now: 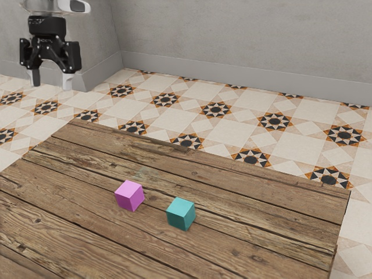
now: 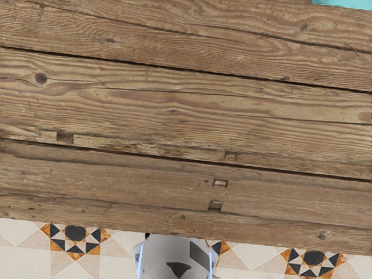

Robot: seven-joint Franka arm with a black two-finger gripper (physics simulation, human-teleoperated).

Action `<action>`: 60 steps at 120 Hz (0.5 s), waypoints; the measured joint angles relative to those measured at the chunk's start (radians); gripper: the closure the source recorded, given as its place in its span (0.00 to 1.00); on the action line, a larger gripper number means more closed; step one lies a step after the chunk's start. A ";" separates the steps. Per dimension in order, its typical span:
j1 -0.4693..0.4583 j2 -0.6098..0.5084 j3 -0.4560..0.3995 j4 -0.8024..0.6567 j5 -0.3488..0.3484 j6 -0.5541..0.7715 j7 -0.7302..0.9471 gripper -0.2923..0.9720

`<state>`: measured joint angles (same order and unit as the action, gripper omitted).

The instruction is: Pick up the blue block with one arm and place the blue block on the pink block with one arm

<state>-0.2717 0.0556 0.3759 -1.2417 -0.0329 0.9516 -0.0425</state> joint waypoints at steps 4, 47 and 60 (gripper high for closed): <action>0.015 0.000 0.002 -0.006 -0.001 0.063 -0.005 0.24; 0.060 0.011 -0.082 0.151 -0.011 0.342 -0.046 0.25; -0.008 0.103 -0.127 0.152 -0.013 0.390 -0.059 0.25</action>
<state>-0.2802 0.1591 0.2492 -1.0892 -0.0456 1.3414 -0.1016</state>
